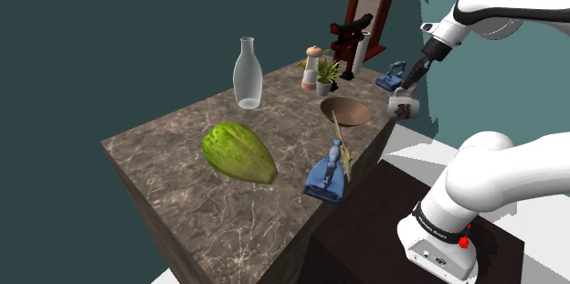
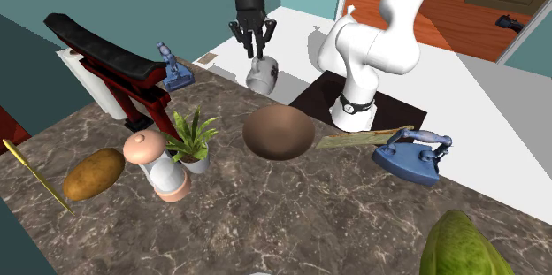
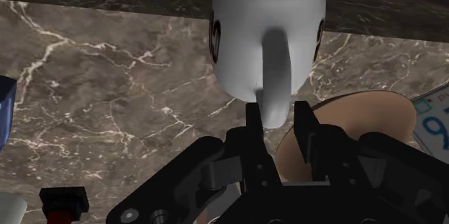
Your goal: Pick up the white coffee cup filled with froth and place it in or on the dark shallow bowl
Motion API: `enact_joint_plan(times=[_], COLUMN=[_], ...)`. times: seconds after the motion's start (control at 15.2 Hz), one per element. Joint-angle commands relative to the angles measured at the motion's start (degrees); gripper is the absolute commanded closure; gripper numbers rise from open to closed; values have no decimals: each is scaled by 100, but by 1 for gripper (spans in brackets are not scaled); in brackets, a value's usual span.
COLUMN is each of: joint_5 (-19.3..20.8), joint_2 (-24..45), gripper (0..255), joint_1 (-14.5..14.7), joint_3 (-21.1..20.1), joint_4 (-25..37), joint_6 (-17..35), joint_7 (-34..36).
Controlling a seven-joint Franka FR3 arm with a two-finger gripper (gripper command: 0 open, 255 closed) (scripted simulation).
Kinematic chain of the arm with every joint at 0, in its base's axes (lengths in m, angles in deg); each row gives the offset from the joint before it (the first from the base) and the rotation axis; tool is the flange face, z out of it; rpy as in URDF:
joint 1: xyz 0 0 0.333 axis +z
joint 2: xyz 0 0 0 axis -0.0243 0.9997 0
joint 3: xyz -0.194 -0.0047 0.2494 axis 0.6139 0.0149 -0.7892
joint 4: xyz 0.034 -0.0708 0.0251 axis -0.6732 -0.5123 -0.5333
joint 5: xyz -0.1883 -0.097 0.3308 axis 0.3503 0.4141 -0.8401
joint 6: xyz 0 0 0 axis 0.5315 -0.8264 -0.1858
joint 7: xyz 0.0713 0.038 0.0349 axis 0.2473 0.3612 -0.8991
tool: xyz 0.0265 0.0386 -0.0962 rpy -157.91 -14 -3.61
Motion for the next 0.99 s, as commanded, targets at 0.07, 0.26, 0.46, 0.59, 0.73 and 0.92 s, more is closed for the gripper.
enact_joint_plan(times=[0.07, 0.26, 0.46, 0.59, 0.73, 0.92], joint_5=[-49, -100, -147, -269, -400, -247], joint_2=[-13, -5, 12, -40, -69, -173], gripper=[255, 255, 255, 255, 255, 0], joint_1=[18, 45, 74, 113, 173, 275], joint_3=[-86, -160, -222, -494, -757, -511], joint_4=[217, 437, 643, 509, 401, 323], joint_6=[-226, -434, -621, -538, -449, -596], joint_7=[50, 98, 140, 410, 676, 58])
